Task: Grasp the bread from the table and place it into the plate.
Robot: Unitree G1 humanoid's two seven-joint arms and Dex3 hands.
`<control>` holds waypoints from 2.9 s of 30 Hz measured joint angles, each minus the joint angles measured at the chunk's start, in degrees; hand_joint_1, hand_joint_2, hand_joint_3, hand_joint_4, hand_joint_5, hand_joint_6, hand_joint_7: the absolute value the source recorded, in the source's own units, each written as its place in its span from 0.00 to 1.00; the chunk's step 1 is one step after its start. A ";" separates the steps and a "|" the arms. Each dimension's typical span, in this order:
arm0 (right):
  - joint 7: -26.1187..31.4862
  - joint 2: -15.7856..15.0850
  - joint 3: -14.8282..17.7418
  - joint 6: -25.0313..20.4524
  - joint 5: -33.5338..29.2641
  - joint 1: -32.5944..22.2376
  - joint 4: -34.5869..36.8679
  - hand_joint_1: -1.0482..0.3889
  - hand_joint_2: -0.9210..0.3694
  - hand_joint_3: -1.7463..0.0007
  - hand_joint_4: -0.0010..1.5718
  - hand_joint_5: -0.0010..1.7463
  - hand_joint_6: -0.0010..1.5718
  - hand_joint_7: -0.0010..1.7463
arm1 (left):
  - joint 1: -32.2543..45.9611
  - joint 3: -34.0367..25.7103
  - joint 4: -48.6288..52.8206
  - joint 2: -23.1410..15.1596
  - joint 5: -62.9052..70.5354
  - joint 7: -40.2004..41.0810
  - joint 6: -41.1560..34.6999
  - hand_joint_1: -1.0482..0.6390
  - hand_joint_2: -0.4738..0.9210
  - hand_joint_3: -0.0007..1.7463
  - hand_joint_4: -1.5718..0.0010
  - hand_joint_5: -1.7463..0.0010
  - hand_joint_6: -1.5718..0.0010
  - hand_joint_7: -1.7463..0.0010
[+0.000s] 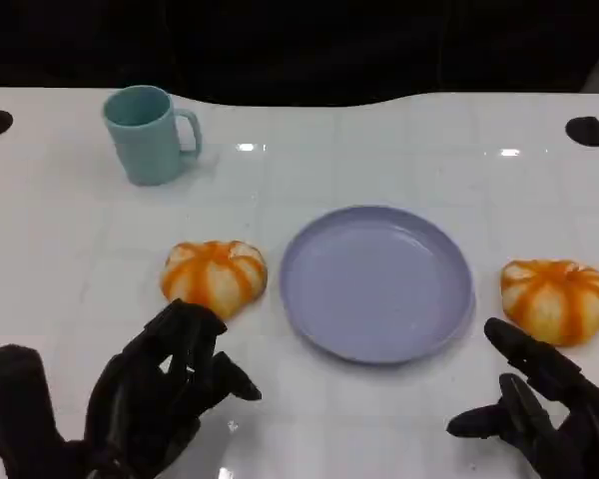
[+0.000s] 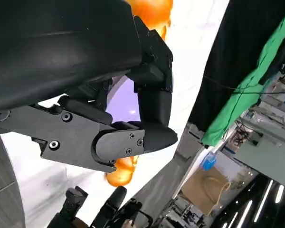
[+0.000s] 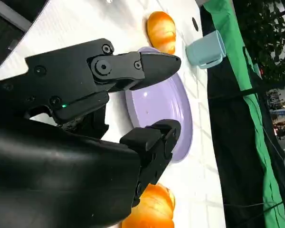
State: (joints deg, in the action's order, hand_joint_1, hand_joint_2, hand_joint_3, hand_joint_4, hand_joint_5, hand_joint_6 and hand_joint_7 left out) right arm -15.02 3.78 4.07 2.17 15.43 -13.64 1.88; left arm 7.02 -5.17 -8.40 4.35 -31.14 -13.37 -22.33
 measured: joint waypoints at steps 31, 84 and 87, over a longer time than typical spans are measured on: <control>0.26 0.11 -0.21 0.83 -0.33 0.23 0.04 0.20 0.00 0.82 0.54 0.56 0.73 0.05 | -10.37 10.60 3.41 -18.14 41.31 -1.74 24.14 0.40 0.97 0.01 0.94 0.63 0.75 0.94; 0.11 0.03 -0.36 0.30 -0.26 -0.42 -1.01 0.20 0.00 0.81 0.52 0.58 0.71 0.06 | -53.18 35.00 72.16 -14.92 74.06 12.74 31.20 0.50 0.98 0.01 0.69 0.94 0.68 0.98; 0.11 0.03 -0.36 0.29 -0.26 -0.58 -1.19 0.20 0.00 0.81 0.52 0.58 0.71 0.06 | -54.14 34.59 74.82 -14.02 72.76 14.18 31.48 0.52 1.00 0.05 0.56 0.90 0.59 0.96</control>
State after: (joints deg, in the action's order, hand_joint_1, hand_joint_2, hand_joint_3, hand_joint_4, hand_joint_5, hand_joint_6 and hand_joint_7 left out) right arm -14.91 3.81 3.71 2.46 15.17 -14.22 0.69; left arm -47.12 29.42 66.42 -9.66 41.62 0.81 9.15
